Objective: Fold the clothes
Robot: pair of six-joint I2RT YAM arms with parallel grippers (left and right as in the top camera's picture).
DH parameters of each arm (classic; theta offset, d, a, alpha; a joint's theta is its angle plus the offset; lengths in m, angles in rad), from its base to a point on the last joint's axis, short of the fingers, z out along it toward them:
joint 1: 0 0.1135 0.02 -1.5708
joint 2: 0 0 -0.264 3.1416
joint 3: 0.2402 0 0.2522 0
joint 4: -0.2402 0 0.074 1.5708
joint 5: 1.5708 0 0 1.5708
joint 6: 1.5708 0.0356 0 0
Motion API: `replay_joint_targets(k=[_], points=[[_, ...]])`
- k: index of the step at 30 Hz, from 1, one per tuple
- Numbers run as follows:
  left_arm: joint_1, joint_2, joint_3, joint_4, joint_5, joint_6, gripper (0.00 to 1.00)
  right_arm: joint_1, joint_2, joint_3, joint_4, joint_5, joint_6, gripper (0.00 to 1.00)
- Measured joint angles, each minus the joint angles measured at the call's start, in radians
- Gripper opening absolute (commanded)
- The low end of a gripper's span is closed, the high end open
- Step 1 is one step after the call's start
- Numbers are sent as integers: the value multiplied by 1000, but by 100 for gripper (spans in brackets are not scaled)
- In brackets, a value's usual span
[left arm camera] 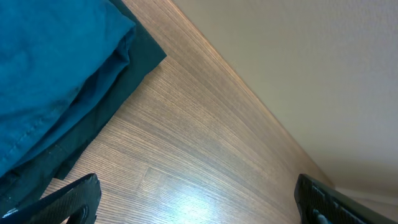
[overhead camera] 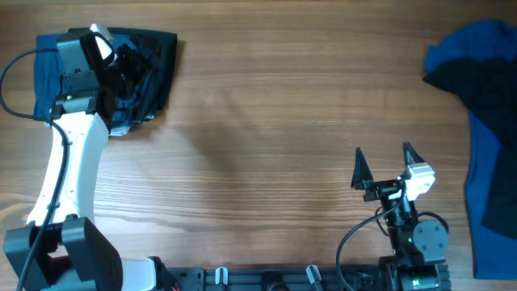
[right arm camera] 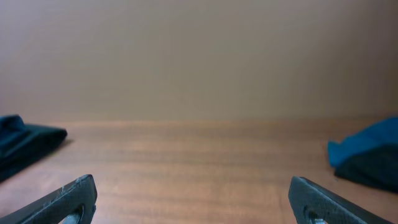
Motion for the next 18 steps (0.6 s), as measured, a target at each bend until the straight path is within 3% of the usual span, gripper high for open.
replay_joint_targets(k=[18], points=[[0,0,0,0,0,0,100,0,0,0,-47,0,0,100]])
